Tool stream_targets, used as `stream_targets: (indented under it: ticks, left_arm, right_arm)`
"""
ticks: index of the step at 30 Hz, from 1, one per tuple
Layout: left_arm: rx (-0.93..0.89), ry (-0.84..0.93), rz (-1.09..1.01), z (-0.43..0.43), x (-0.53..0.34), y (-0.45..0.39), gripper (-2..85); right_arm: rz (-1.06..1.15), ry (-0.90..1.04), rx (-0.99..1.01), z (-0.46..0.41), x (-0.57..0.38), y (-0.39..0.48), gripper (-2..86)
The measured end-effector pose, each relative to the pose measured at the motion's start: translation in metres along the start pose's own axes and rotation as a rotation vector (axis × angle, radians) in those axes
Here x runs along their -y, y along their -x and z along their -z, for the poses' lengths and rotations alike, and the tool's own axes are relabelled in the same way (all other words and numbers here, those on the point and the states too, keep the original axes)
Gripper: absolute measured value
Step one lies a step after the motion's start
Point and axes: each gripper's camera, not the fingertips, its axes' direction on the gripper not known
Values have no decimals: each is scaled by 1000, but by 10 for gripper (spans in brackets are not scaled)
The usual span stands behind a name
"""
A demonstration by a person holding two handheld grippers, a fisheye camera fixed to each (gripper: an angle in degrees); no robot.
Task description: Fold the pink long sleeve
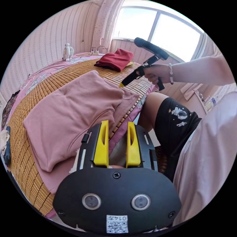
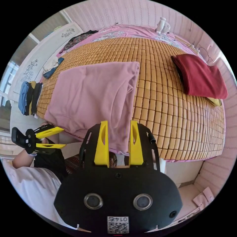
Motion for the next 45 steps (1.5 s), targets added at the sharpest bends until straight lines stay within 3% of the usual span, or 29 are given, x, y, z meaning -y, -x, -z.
stream_targets:
  ticks: [5,14,18,20,23,31,39,45]
  left_arm:
    - [53,27,-107,0,17,-37,145]
    - [145,35,-188,-13,75,-67,209]
    - [108,117,-178,-38,88,-70,147]
    - [127,187,-130,-46,81,-66,56]
    - [109,216,-76,-38,57,-59,45]
    - [80,115,-13,51,10,-40,45]
    - [102,36,53,107,-13,-12,42]
    - [-45,-98,51,115,28,-7,37]
  right_arm:
    - [-122,96,143,-21,-40,-48,56]
    - [-114,-191,575,43,-110,-84,25]
    - [-131,-212,717,44,-147,-81,32]
    - [-125,-219,655,42,-162,-82,40]
    - [-280,-313,688,36,-189,-116,94]
    - [-511,-300,664,-12,-175,-166,186]
    - [-604,-447,900,-16,-183,-174,59]
    - [-611,-660,823,58,-235,-197,51]
